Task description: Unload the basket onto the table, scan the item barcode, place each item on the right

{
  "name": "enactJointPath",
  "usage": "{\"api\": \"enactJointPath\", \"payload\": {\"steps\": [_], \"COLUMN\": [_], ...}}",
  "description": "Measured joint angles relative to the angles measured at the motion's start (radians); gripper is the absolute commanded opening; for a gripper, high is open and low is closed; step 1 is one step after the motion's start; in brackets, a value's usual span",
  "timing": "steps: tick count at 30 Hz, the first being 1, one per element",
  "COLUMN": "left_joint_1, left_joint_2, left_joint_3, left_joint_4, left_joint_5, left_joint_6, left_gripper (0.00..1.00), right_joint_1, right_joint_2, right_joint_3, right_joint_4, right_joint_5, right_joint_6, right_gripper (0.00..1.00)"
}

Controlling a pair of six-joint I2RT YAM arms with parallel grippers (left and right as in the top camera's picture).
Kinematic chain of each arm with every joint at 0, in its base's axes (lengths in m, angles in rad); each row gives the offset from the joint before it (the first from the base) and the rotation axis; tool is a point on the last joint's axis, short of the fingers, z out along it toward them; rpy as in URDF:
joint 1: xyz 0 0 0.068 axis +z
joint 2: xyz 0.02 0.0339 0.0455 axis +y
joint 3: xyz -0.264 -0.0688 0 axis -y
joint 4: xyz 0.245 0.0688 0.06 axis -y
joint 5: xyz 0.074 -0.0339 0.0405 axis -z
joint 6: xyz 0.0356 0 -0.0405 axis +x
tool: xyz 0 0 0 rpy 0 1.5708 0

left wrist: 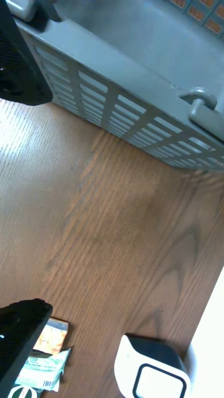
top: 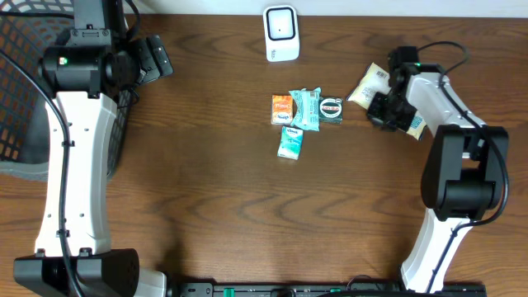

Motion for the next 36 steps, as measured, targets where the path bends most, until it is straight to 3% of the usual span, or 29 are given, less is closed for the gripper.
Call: {"api": "enactJointPath", "payload": {"steps": [8,15,20,23,25,31,36], "left_joint_1": [0.0,0.0,0.0,0.0,0.0,0.0,0.0], "left_joint_2": [0.0,0.0,0.0,0.0,0.0,0.0,0.0], "left_joint_3": [0.0,0.0,0.0,0.0,0.0,0.0,0.0], "left_joint_4": [0.0,0.0,0.0,0.0,0.0,0.0,0.0], "left_joint_5": [0.0,0.0,0.0,0.0,0.0,0.0,0.0], "left_joint_6": [0.0,0.0,0.0,0.0,0.0,0.0,0.0], "left_gripper": [0.98,0.98,0.98,0.97,0.98,0.98,0.98], "right_joint_1": [-0.133,-0.203,-0.163,-0.121,-0.095,-0.042,-0.043], "right_joint_2": [0.0,0.0,0.0,0.0,0.002,0.075,0.161], "right_joint_3": [0.01,0.082,0.089,0.089,0.089,0.094,0.099], "right_joint_4": [0.367,0.484,0.512,0.514,0.52,0.62,0.649], "right_joint_5": [0.095,-0.177,-0.287,-0.229,-0.171,-0.043,0.016], "right_joint_6": [-0.061,-0.073,-0.081,-0.08,-0.082,-0.123,-0.216], "right_gripper": [0.39,0.42,0.57,0.58,0.52,0.58,0.56]}}
